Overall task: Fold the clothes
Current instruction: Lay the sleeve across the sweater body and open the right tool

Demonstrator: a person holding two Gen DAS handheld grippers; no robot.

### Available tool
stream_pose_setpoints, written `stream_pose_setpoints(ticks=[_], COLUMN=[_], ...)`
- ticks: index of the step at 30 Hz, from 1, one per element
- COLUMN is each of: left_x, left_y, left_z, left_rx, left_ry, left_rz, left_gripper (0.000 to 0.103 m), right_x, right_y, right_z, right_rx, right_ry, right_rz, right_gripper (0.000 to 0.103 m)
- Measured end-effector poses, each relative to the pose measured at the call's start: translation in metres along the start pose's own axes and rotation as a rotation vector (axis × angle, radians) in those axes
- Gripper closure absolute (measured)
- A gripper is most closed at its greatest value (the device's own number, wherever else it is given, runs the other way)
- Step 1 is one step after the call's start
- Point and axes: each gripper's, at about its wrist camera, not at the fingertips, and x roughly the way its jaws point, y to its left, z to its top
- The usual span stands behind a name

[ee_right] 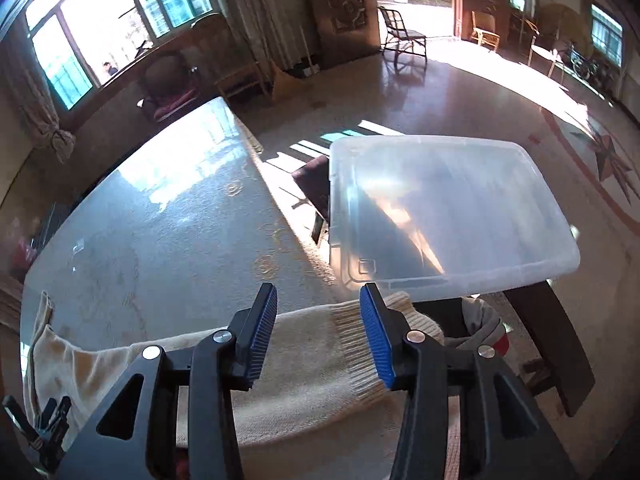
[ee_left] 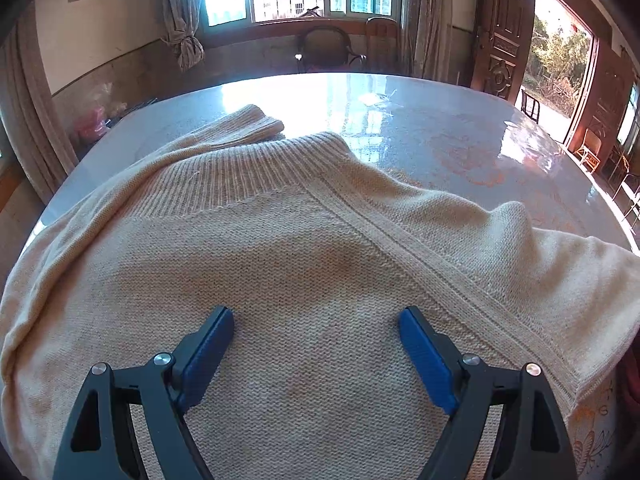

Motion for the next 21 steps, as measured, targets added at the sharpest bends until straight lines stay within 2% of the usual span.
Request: stream_pose_setpoints(ticks=[2,4,7,9,12,13,14,16,17,21], left_x=[-0.002,-0.007,-0.007,0.011,0.039,0.05,0.055,0.066,0.07,0.082], left_y=[0.006,0.017,0.04,0.069,0.111,0.124,0.131,0.139,0.14,0.134], left_z=[0.002,0.005,0.01,0.022,0.039,0.043,0.044,0.048,0.05,0.062], left_rx=[-0.006,-0.014,-0.024,-0.028,-0.032,-0.031,-0.027,-0.028,-0.026,0.004], left_ry=[-0.006,-0.034,-0.049,-0.051,-0.065,-0.068,-0.066,-0.066,-0.065,-0.063], left_rz=[0.037,0.092,0.184,0.261,0.372,0.38,0.373,0.347,0.341,0.328], left_gripper=[0.016,0.016,0.016,0.016,0.016,0.016,0.016,0.016,0.016,0.016], right_x=[-0.001,0.013,0.039,0.054,0.063,0.066,0.069,0.081,0.078,0.083], right_y=[0.063,0.119,0.179,0.215,0.249,0.256,0.264,0.271,0.272,0.265], right_z=[-0.009,-0.035,-0.074,-0.094,-0.109,-0.114,-0.119,-0.131,-0.133,-0.123], right_rx=[-0.2,-0.341,-0.488,-0.569,-0.615,-0.633,-0.652,-0.69,-0.691,-0.608], right_ry=[0.016,0.083,0.162,0.192,0.206,0.203,0.199,0.208,0.167,0.136], right_rz=[0.085,0.143,0.182,0.198,0.227,0.223,0.219,0.158,0.156,0.141], right_gripper=[0.056,0.056,0.056,0.056,0.056,0.056,0.056,0.055,0.053,0.047])
